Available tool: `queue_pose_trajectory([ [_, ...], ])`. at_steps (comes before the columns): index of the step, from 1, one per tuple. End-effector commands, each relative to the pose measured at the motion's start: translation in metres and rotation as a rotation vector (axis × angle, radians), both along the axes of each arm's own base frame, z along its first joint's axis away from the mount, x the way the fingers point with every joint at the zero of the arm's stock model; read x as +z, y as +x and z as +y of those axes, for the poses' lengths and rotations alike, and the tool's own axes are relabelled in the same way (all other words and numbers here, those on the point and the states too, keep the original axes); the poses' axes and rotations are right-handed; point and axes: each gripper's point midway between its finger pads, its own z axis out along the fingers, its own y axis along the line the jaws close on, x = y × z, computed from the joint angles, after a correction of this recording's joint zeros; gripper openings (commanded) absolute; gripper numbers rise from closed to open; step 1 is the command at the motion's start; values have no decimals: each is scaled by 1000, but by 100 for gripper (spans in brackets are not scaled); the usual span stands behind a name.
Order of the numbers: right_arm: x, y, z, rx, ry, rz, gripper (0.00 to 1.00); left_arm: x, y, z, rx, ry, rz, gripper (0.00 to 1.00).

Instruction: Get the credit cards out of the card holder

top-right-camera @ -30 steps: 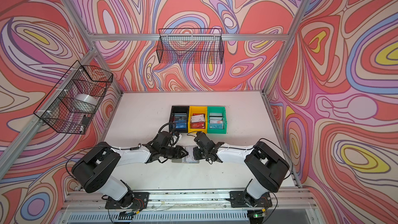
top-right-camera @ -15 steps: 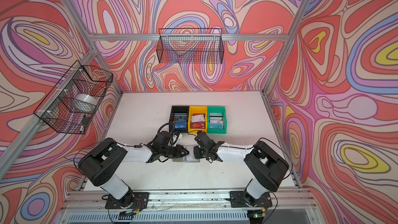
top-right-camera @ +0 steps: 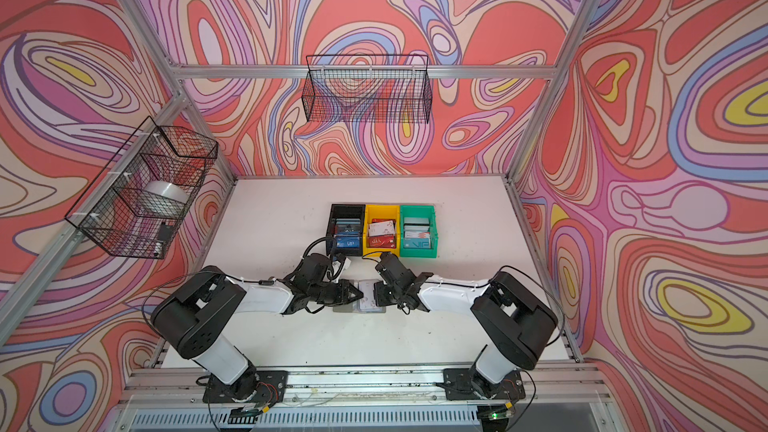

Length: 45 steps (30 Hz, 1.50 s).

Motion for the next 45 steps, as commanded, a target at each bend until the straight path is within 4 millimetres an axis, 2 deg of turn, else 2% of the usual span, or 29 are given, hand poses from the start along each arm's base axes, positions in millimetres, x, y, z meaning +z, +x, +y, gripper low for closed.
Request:
queue_pose_trajectory([
  [1, -23, -22, -14, 8, -53, 101, 29, -8, -8, 2, -10, 16, 30, 16],
  [6, -19, -21, -18, -5, -49, 99, 29, -7, -9, 3, -14, 14, 35, 13],
  [9, -8, -18, -18, -7, -40, 80, 29, -7, -10, 4, -19, 23, 34, 13],
  [11, 5, -14, -16, 3, -30, 47, 30, -7, -10, 4, -21, 26, 35, 13],
  [18, 77, 4, -9, 23, 33, -105, 31, -7, -9, 4, -23, 29, 33, 13],
  [22, 103, 10, -10, -2, 89, -144, 30, -4, -9, 3, -21, 21, 33, 12],
  [25, 112, 16, -10, -27, 164, -143, 30, 2, -9, 2, -23, 12, 25, 12],
  [29, 108, 18, -4, -38, 255, -100, 30, 12, -7, 1, -31, 14, 9, 14],
  [33, 92, 15, 10, -28, 327, -20, 30, 13, -6, 3, -31, 27, 0, 15],
  [37, 69, 12, 17, -20, 337, 44, 29, 8, -6, 3, -28, 29, 13, 15],
  [45, 36, 6, 15, -23, 302, 112, 29, 2, -7, 3, -14, 22, 29, 15],
])
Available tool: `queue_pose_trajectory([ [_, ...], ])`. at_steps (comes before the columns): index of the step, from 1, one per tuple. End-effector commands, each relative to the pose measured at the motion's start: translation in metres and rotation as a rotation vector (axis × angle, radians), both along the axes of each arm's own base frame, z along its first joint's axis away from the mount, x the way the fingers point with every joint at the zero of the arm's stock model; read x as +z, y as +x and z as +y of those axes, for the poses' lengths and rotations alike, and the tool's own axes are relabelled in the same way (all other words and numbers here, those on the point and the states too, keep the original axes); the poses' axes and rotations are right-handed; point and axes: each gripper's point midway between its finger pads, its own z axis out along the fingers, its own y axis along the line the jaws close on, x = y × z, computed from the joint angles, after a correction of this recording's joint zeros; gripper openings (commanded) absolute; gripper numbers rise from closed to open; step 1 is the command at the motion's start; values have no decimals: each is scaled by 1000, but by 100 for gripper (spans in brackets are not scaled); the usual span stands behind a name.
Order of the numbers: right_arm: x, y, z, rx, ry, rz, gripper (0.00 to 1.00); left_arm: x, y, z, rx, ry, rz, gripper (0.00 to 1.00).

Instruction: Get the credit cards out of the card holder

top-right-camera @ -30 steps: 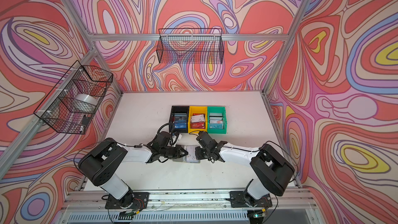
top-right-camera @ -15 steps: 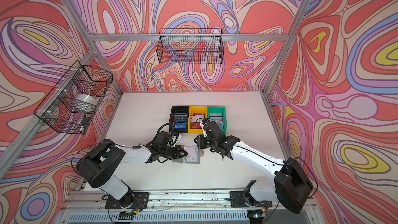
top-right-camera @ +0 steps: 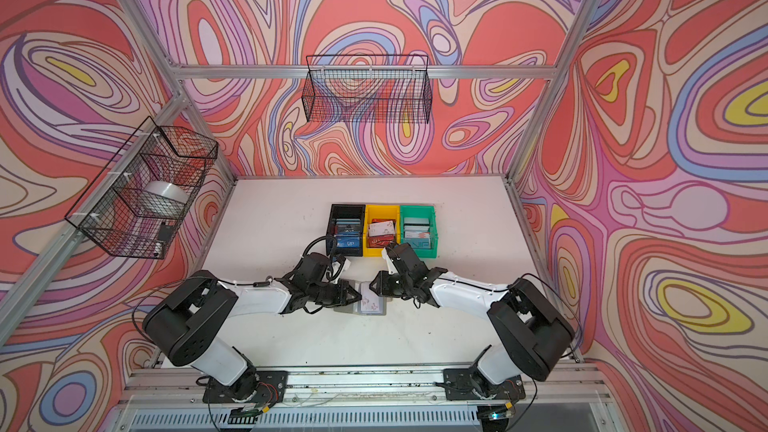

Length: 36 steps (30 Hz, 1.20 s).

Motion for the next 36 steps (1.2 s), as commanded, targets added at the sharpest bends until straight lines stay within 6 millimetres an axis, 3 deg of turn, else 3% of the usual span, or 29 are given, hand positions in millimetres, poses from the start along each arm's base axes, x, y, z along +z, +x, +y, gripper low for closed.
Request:
queue_pose_trajectory([
  [1, -8, -1, 4, 9, 22, 22, 29, -4, 0, 0, 4, 3, 7, 15],
  [10, -28, -5, 5, 13, 12, 69, 28, -9, 0, -1, 4, 4, 19, 15],
  [21, -42, -10, 0, 9, -21, 100, 27, -9, 3, -3, 15, -14, 9, 22],
  [36, -47, -12, -1, 8, -24, 111, 27, -10, 7, -7, 27, -38, 17, 19],
])
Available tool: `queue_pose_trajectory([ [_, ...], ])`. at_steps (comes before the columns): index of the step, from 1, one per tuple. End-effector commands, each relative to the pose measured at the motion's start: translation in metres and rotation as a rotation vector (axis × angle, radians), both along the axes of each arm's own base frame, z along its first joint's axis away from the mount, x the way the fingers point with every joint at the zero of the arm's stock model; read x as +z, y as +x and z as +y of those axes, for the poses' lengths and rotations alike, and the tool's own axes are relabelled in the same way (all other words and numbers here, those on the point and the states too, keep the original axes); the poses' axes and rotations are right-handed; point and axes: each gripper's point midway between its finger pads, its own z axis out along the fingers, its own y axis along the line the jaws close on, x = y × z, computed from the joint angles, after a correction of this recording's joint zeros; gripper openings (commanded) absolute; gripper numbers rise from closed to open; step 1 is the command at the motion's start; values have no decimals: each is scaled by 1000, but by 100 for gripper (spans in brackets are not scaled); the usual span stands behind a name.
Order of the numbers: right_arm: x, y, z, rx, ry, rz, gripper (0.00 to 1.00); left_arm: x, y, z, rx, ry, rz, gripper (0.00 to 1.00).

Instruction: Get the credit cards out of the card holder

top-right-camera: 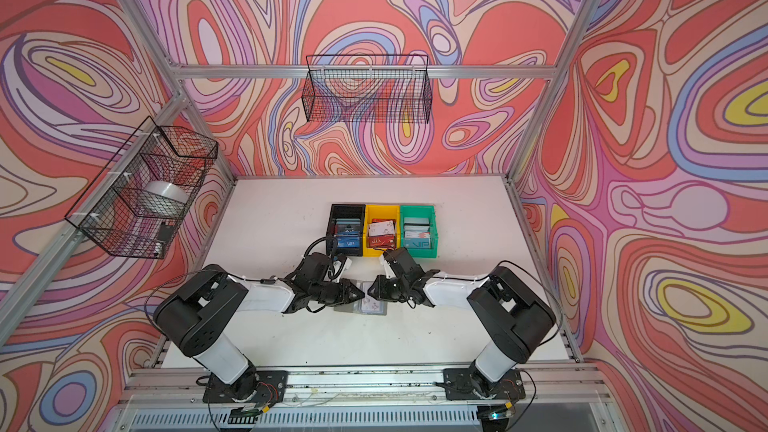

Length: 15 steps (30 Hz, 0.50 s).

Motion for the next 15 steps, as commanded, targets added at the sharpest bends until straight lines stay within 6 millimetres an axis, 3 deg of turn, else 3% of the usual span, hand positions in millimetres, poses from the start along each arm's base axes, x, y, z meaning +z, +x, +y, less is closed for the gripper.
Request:
queue_pose_trajectory([
  [1, -18, -8, -8, -6, -37, 47, 27, -5, 0, 0, 10, 0, 9, 19],
  [15, -11, -8, -21, -30, -76, 24, 27, 13, -1, 2, 1, 4, -23, 20],
])
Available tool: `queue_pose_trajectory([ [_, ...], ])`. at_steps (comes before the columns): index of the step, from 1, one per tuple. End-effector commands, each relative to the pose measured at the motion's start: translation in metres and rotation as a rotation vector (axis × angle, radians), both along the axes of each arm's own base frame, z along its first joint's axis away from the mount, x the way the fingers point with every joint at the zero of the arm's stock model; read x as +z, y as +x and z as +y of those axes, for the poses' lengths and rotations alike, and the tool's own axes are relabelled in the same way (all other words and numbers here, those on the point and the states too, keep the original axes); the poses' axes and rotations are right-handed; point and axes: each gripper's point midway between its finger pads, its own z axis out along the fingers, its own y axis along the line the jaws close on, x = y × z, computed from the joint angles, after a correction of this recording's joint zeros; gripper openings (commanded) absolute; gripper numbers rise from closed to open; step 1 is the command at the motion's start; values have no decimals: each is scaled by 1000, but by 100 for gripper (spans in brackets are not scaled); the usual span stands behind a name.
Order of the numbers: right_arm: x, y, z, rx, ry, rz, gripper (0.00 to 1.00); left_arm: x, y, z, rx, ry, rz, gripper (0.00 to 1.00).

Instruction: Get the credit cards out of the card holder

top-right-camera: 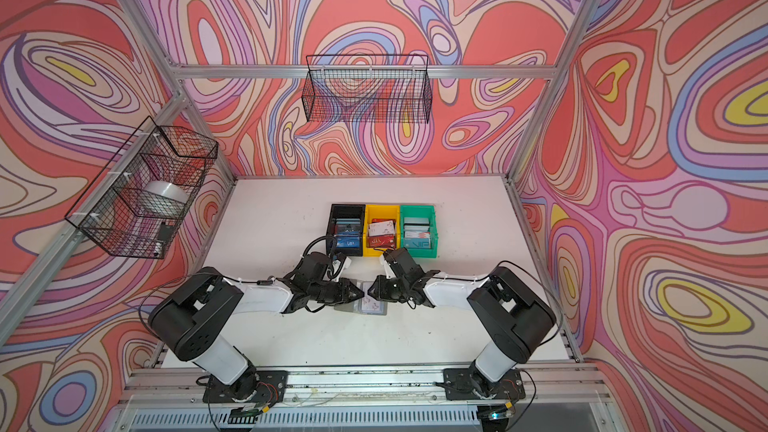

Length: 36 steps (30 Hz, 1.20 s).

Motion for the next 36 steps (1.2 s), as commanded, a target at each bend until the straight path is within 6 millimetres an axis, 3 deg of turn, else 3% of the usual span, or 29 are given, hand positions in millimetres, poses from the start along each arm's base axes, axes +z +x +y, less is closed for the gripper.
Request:
queue_pose_trajectory([
  [1, -10, -7, -20, -31, -73, 25, 27, 4, -1, 1, -4, 9, -12, 21],
  [9, -6, -5, -28, -36, -94, 11, 27, -6, -2, 2, 1, 18, 8, 21],
  [16, -13, -6, -25, -29, -94, 30, 27, -12, -1, -1, 0, 8, 24, 21],
  [36, -21, -9, -27, -29, -103, 52, 26, -11, -2, -1, -5, 8, 16, 18],
])
